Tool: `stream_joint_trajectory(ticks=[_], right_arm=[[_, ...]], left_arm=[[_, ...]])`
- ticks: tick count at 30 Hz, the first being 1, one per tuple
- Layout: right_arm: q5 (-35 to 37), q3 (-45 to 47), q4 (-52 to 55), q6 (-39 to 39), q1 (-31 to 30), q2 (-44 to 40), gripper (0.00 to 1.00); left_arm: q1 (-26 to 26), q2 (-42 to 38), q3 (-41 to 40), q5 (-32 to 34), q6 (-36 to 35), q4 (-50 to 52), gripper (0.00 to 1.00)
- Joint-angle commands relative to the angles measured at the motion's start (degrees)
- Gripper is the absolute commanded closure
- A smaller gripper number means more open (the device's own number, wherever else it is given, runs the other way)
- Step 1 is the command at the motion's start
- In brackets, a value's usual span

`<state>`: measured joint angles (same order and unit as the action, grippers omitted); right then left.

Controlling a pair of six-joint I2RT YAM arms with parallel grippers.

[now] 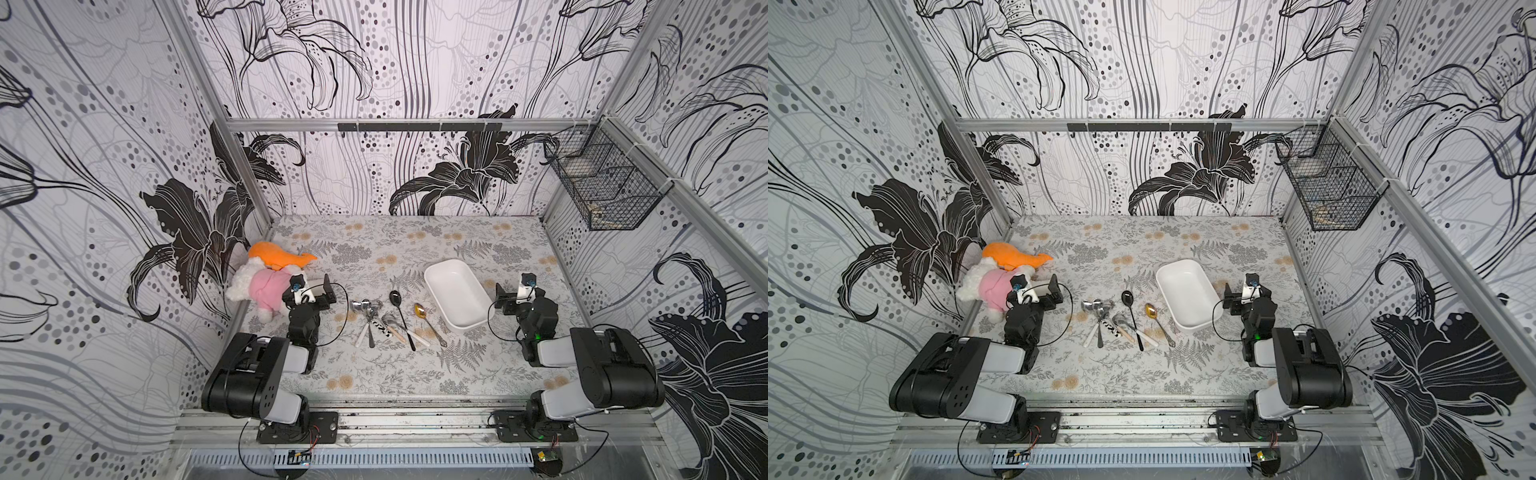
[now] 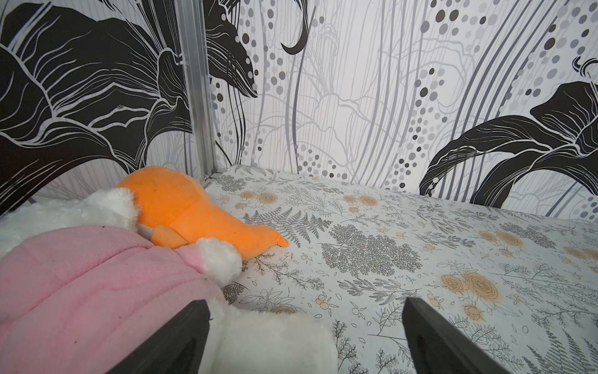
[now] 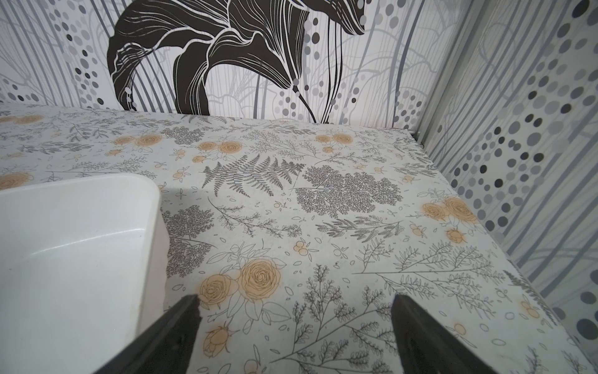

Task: Put the spoon into the storage box
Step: Pick up the spoon from the center of the board.

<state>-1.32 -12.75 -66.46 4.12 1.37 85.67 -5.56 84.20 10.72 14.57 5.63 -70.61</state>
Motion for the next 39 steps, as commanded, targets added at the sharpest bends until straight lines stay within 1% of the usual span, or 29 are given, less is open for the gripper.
stream_joint_trajectory(ticks=[1, 3, 4, 5, 6, 7, 9, 10, 12, 13, 15, 16, 18, 19, 20, 21, 22, 23, 24, 25, 26, 27, 28, 29, 31, 35, 37, 39], right_arm=[[-0.5, -0.9, -0.1, -0.1, 0.0, 0.2, 0.03], [-0.5, -0.9, -0.1, -0.1, 0.0, 0.2, 0.03], [-0.5, -0.9, -0.1, -0.1, 0.0, 0.2, 0.03], [-0.5, -0.9, -0.1, -0.1, 0.0, 0.2, 0.03], [-0.6, -0.9, -0.1, -0.2, 0.0, 0.2, 0.03], [-0.7, -0.9, -0.1, -0.2, 0.0, 0.2, 0.03], [-0.9, -1.0, 0.1, -0.3, 0.0, 0.2, 0.03], [-1.0, -1.0, 0.0, -0.3, 0.0, 0.2, 0.03], [-1.0, -1.0, 0.1, -0.4, 0.0, 0.2, 0.03], [-0.3, -1.1, 0.2, -0.5, 0.0, 0.2, 0.03], [3.2, -1.7, 1.6, -1.6, 0.0, -0.7, 0.03], [5.4, -2.9, 6.3, -1.7, -0.4, -3.1, 0.03], [9.2, -8.0, 22.2, -3.3, -1.7, -11.7, 0.03], [10.7, -10.7, 28.6, -7.3, -1.6, -15.9, 0.03], [11.5, -13.4, 34.1, -10.5, -1.6, -19.2, 0.03], [12.3, -14.9, 36.8, -13.1, -1.6, -21.1, 0.03], [15.2, -16.4, 40.4, -19.2, -1.6, -22.7, 0.03], [20.6, -18.3, 48.4, -28.2, -1.6, -24.1, 0.03], [25.4, -20.3, 57.8, -39.0, -1.5, -24.7, 0.03], [26.1, -21.6, 63.2, -45.3, -1.2, -24.8, 0.03], [21.5, -21.2, 62.8, -43.8, -0.8, -25.0, 0.03], [19.0, -21.0, 62.3, -42.0, -0.8, -25.1, 0.02], [14.4, -20.6, 62.0, -41.5, -0.9, -25.7, 0.02], [10.5, -19.9, 61.6, -41.1, -1.0, -26.3, 0.04], [5.5, -18.3, 60.9, -39.2, -1.2, -27.2, 0.09], [2.4, -17.7, 63.8, -36.0, -1.9, -28.0, 0.11], [2.2, -17.0, 64.2, -35.8, -2.7, -28.3, 0.11], [1.8, -16.2, 63.3, -35.8, -3.3, -28.4, 0.12]], left_arm=[[0.4, 0.3, 1.0, 0.1, 0.4, -0.7, 0.02], [0.4, 0.3, 0.7, 0.7, 0.2, -1.2, 0.02], [0.1, 0.1, 0.2, 2.4, -0.2, -2.3, 0.02], [-0.9, -1.3, -0.3, 5.9, 0.1, -2.3, 0.02], [-2.0, -3.8, -0.6, 8.7, -0.1, -0.6, 0.02], [-3.1, -7.2, -0.2, 10.5, -0.6, 3.3, 0.02], [-4.3, -13.3, 1.5, 10.4, -1.8, 11.1, 0.02], [-4.5, -16.8, 2.9, 12.0, 1.0, 16.4, 0.02], [-4.4, -21.9, 6.4, 17.3, 14.6, 28.2, 0.02], [-3.8, -23.5, 7.3, 17.8, 18.9, 32.4, 0.02], [-3.6, -24.8, 8.3, 22.2, 29.5, 41.6, 0.02], [-2.7, -24.8, 8.3, 22.0, 32.6, 43.1, 0.03], [-1.8, -25.0, 9.5, 14.2, 33.1, 45.2, 0.02], [-1.9, -24.8, 11.0, 9.7, 33.3, 47.3, 0.00], [-2.0, -24.5, 12.9, 5.3, 33.6, 49.9, 0.03], [-2.3, -23.9, 14.8, 2.0, 34.3, 52.9, 0.05], [-3.2, -23.1, 17.0, 0.1, 35.0, 56.7, 0.07], [-5.0, -22.2, 18.9, -0.4, 35.5, 60.0, 0.08], [-7.0, -21.3, 20.3, -0.6, 35.1, 62.0, 0.09], [-9.7, -20.1, 22.4, -0.5, 34.3, 65.5, 0.11], [-12.6, -18.8, 24.6, 0.5, 33.6, 69.3, 0.12], [-15.6, -17.9, 26.3, 2.0, 33.0, 72.5, 0.13], [-19.1, -16.9, 27.8, 4.1, 32.4, 76.1, 0.12], [-22.2, -15.8, 28.9, 6.3, 32.3, 79.1, 0.12], [-26.9, -13.7, 29.7, 6.9, 32.5, 83.1, 0.14], [-32.0, -9.8, 28.3, 3.6, 34.1, 85.7, 0.19], [-33.5, -7.7, 27.7, 3.4, 34.5, 86.7, 0.21], [-33.9, -5.6, 27.1, 2.8, 34.7, 86.8, 0.22]])
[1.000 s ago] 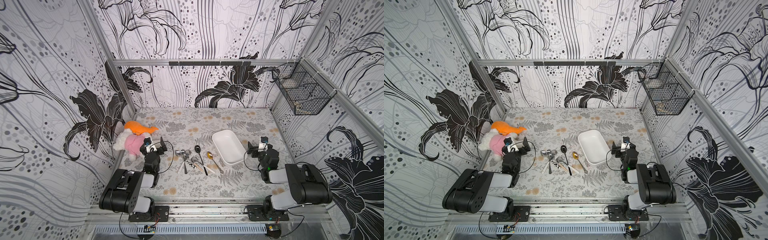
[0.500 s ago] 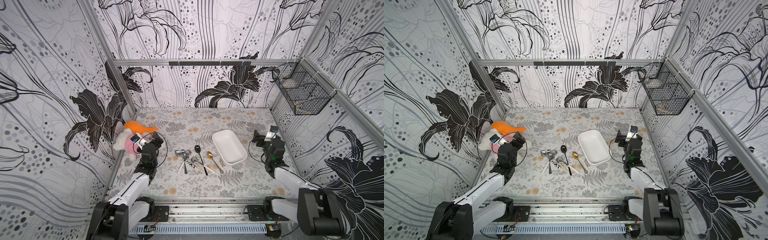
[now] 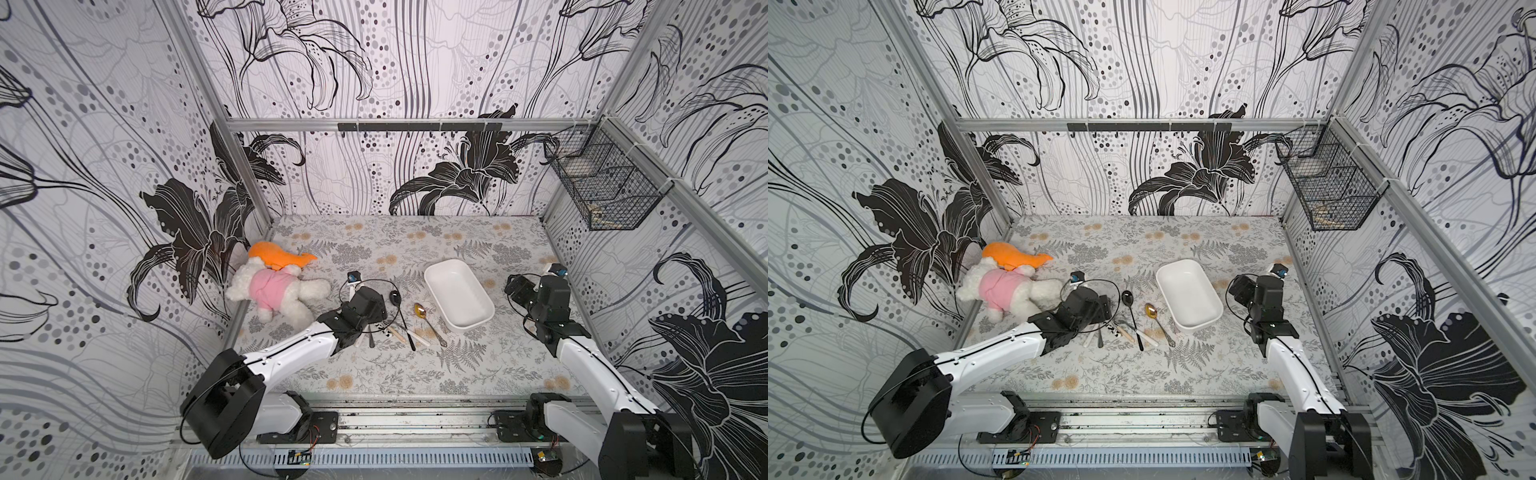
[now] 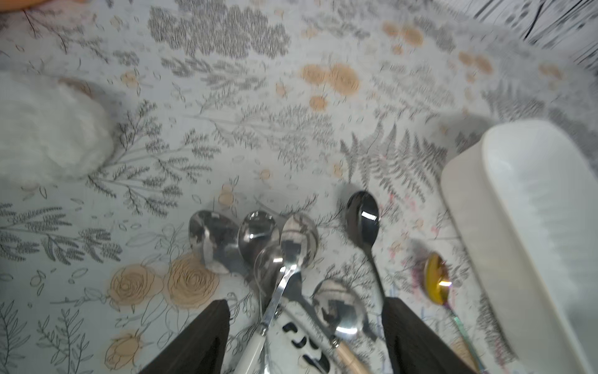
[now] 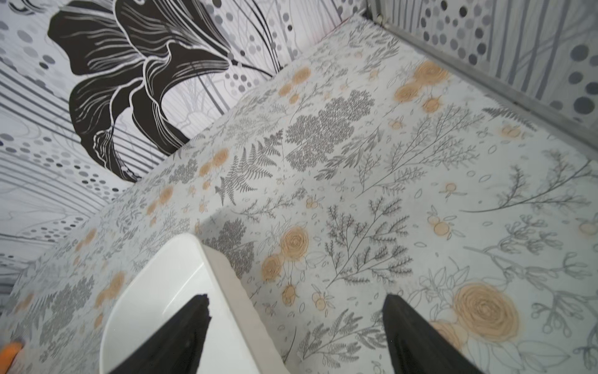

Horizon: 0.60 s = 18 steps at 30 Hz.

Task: Put the spoon into the storage box
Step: Pick up the spoon from the center of the board.

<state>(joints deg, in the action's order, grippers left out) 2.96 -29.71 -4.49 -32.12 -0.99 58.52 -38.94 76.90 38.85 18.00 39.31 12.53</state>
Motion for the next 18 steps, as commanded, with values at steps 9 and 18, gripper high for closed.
stream_joint_trajectory(ticks=[9, 18], right_arm=[[-2.5, 0.8, 0.5, -0.2, -1.6, 1.6, 0.12], [-1.8, 0.8, 0.5, -0.9, -1.6, 2.9, 0.12]], left_arm=[[-1.4, 9.0, 0.2, -2.7, 0.0, 5.8, 0.34], [-1.3, 10.4, -1.2, -5.1, -0.3, 5.0, 0.48]])
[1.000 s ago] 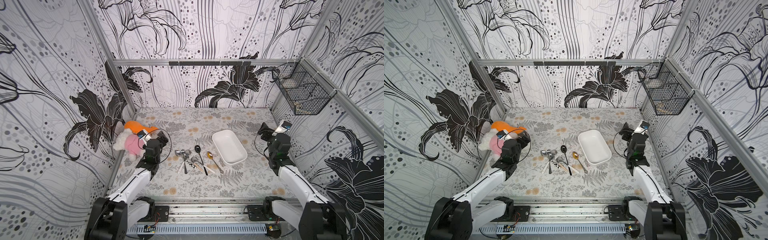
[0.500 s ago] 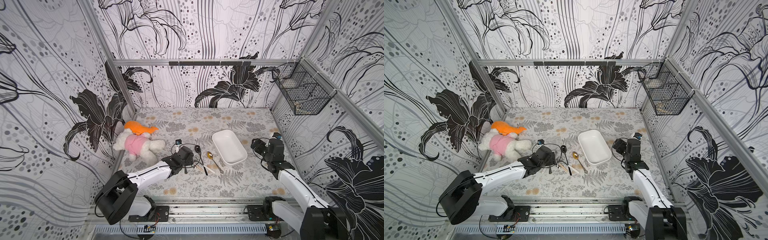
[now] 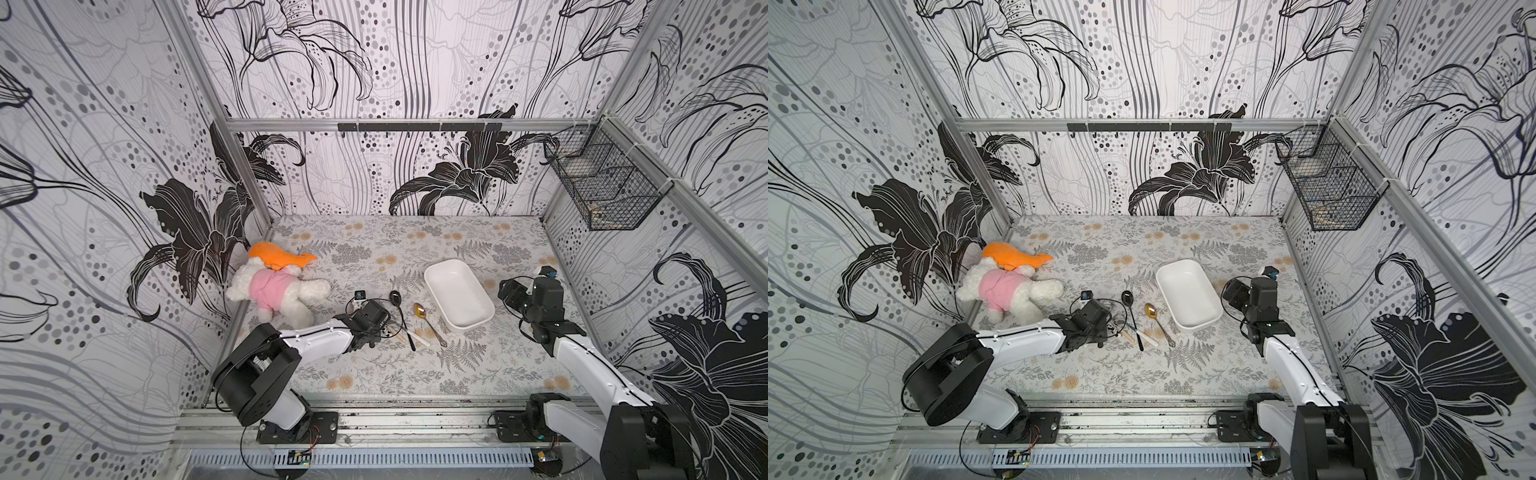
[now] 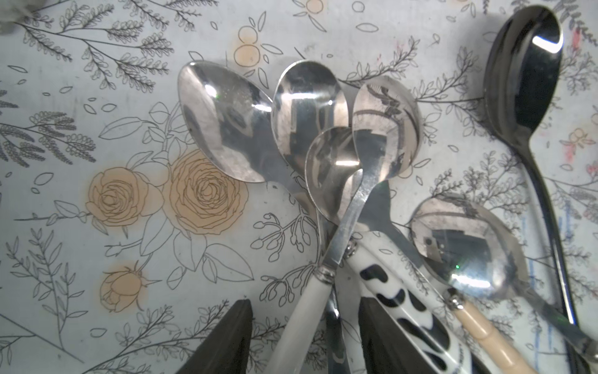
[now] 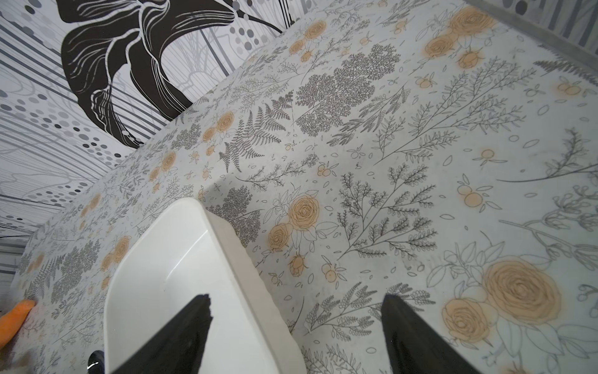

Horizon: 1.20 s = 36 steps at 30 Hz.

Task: Put the spoon into the storage box
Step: Pick up the spoon from the center of the board.

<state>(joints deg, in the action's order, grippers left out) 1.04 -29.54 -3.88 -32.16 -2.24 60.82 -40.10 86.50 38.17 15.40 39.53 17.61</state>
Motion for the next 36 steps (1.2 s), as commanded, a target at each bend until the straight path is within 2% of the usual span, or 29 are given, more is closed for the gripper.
stream_joint_trajectory(ticks=[1, 10, 13, 26, 36], right_arm=[[0.1, 0.6, 0.0, -1.0, -0.3, 0.8, 0.13], [-0.1, 0.3, 0.1, -1.4, -0.3, 2.0, 0.13], [-0.2, 0.1, 0.2, -1.4, -0.3, 2.4, 0.13], [0.5, -0.1, 0.7, -1.7, -0.3, 3.1, 0.13], [0.2, 0.1, 0.7, -2.0, -0.3, 3.3, 0.13]], left_arm=[[-0.2, 0.8, -0.4, -2.6, -0.7, 0.4, 0.49], [-0.2, 0.1, -1.7, -4.0, -0.3, 1.4, 0.57], [-0.2, 0.8, -2.0, -4.3, 0.1, 1.7, 0.63], [-2.0, -4.7, -6.3, -5.8, 5.3, 4.1, 0.59], [-2.8, -3.9, -6.7, -7.2, 6.7, 4.9, 0.66]])
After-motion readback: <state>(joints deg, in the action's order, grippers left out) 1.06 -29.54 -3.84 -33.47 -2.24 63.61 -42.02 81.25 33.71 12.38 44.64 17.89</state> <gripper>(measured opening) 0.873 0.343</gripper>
